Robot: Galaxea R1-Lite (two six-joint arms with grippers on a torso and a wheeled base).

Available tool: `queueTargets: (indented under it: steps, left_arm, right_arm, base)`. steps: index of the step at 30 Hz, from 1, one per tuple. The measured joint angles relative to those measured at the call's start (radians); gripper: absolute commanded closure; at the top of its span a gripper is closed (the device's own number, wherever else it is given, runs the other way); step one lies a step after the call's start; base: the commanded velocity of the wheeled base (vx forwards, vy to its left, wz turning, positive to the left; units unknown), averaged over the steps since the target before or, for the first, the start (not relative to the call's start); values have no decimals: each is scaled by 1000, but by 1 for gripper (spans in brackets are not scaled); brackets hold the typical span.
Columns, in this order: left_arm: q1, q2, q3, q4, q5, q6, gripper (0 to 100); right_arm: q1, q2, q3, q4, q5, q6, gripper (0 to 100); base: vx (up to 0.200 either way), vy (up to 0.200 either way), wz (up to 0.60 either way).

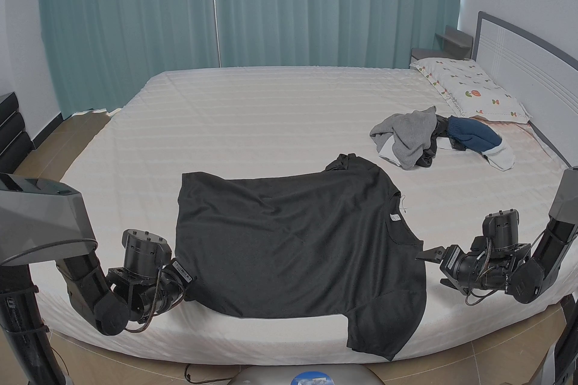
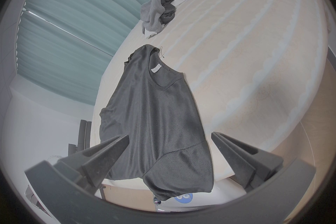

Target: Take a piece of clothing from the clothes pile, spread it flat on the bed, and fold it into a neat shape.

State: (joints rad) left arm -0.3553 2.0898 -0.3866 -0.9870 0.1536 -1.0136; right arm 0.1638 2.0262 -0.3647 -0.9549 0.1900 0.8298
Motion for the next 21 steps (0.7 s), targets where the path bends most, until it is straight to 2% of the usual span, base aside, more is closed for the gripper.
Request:
queueTargets:
  steps: [6, 16, 17, 21]
  left_arm:
    - [-41, -26, -26, 10, 0, 124, 100]
    - [-117, 45, -114, 14, -1, 159, 100]
    - [-126, 55, -120, 14, -1, 159, 0]
    - [-162, 94, -140, 10, -1, 160, 0]
  right_arm:
    - [0, 1, 2, 0, 0, 0, 0]
    - [0, 10, 3, -1, 0, 1, 0]
    - [0, 11, 2, 0, 0, 1, 0]
    - [0, 16, 2, -1, 0, 1, 0]
  base:
    - [0, 0, 0]
    - [0, 0, 0]
    - [0, 0, 0]
    - [0, 0, 0]
